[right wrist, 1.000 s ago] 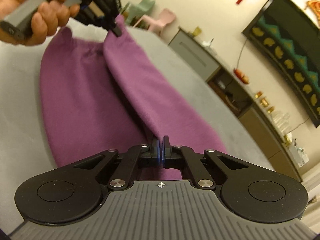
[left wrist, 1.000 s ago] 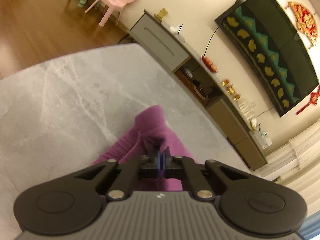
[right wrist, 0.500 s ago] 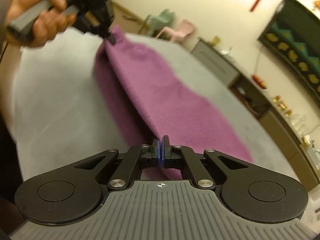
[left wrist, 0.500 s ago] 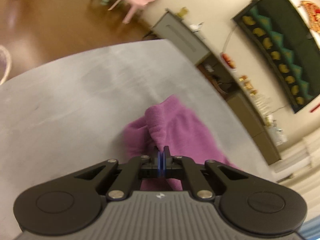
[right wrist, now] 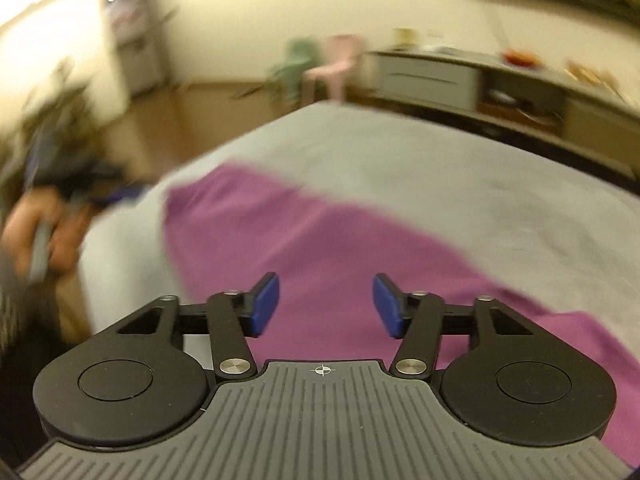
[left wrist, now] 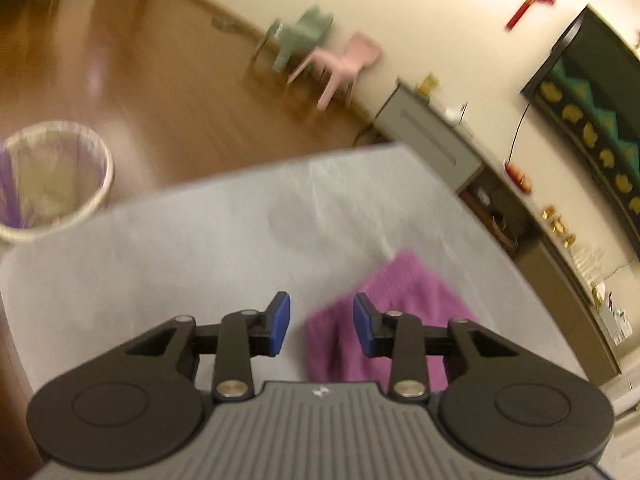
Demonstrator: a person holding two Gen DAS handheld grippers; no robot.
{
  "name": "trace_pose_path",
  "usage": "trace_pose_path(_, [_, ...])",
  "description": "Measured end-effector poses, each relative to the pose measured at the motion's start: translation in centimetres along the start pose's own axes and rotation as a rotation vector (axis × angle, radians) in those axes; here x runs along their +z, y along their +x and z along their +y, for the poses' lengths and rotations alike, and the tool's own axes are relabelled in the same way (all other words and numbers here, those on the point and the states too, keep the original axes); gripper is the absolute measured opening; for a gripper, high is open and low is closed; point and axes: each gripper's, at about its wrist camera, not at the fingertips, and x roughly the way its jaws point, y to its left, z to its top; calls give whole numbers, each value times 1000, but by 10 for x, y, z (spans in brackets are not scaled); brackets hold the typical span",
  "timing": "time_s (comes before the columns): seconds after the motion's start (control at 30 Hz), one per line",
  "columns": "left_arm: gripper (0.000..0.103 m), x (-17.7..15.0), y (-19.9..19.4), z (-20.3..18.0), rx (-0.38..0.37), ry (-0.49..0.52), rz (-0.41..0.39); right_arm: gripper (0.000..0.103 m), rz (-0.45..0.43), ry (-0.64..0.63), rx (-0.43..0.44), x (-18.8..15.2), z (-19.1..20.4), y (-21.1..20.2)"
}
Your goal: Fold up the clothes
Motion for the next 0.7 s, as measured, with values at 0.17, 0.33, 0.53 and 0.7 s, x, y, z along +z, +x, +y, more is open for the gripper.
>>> trace_pose_path(0.17, [43,20,50,-50,-195,178,123,58,99,370,74,22,-119,36])
trace_pose_path(0.33, [19,4,109,-64,-92,305,281,64,230,564,106,33,-186,80])
trace_pose_path(0.53, [4,23,119,-59,103,313,173,66,395,558,347,38,-185,126])
trace_pose_path(0.7, [22,19,125,-82,174,395,130,69,415,612,453,43,-172,167])
